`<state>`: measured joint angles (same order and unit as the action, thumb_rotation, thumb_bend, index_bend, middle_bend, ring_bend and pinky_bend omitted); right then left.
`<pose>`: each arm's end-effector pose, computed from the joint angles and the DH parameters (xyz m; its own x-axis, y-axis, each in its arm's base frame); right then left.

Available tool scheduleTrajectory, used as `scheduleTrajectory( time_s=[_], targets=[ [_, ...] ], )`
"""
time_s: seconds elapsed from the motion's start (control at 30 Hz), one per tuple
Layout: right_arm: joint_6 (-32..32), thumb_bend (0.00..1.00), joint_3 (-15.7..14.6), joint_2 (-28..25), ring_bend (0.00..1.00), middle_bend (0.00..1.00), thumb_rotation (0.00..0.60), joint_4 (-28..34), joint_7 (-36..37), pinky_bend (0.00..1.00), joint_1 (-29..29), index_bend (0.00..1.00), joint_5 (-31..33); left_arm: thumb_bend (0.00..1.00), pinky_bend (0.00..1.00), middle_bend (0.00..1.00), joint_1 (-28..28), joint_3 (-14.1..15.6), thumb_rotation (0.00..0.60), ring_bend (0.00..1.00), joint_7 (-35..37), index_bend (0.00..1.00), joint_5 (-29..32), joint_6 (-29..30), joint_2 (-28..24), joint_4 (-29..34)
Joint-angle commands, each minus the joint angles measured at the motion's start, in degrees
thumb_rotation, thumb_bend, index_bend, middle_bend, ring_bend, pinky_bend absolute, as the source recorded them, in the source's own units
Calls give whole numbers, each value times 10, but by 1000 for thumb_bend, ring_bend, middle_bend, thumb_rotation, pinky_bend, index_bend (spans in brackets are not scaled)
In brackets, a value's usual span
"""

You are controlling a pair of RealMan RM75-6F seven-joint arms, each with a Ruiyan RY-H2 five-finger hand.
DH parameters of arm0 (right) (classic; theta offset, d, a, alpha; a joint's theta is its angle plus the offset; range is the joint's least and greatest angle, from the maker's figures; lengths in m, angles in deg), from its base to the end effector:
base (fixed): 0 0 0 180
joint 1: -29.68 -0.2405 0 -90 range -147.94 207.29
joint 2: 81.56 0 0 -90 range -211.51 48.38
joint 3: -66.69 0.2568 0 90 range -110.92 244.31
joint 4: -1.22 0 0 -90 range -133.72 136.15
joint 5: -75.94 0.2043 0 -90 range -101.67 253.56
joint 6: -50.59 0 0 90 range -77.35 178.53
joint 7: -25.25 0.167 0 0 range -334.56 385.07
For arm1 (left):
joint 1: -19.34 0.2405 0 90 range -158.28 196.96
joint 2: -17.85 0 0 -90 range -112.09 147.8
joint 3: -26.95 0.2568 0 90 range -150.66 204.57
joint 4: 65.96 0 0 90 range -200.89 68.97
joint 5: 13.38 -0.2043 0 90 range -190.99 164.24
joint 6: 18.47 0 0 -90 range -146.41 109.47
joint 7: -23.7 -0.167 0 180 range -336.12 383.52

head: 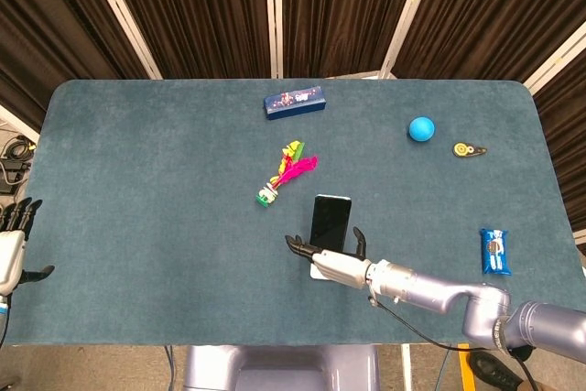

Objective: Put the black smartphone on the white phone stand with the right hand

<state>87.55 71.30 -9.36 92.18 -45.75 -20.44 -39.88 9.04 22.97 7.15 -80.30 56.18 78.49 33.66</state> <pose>-0.1011 -0.3038 -0.0090 0.4763 0.8728 -0.1063 0.7339 -0.3281 0.5948 -0.3264 0.2276 0.1633 0.5181 0.1895 0.8340 0.8193 0.1701 -0.5476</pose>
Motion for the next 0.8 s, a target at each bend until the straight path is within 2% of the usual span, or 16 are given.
scheduleTrajectory(
  time_s=[0.03, 0.3, 0.53, 0.8],
  targets=[
    [2, 261, 0, 0, 13, 201, 600, 0, 0, 42, 2, 258, 1, 0, 0, 0, 0, 0, 600, 0, 0, 0, 0, 0, 0, 0],
    [23, 190, -3, -5, 6, 173, 600, 3, -1, 44, 11, 232, -3, 0, 0, 0, 1, 2, 600, 0, 0, 0, -2, 2, 0, 1],
    [55, 184, -13, -25, 5, 169, 600, 15, 6, 46, 28, 227, -12, 0, 0, 0, 2, 4, 600, 0, 0, 0, -9, 4, -1, 4],
    [131, 183, -33, -78, 7, 171, 600, 42, 35, 61, 63, 226, -35, 0, 0, 0, 6, 9, 600, 0, 6, 0, -25, 14, -5, 13]
  ],
)
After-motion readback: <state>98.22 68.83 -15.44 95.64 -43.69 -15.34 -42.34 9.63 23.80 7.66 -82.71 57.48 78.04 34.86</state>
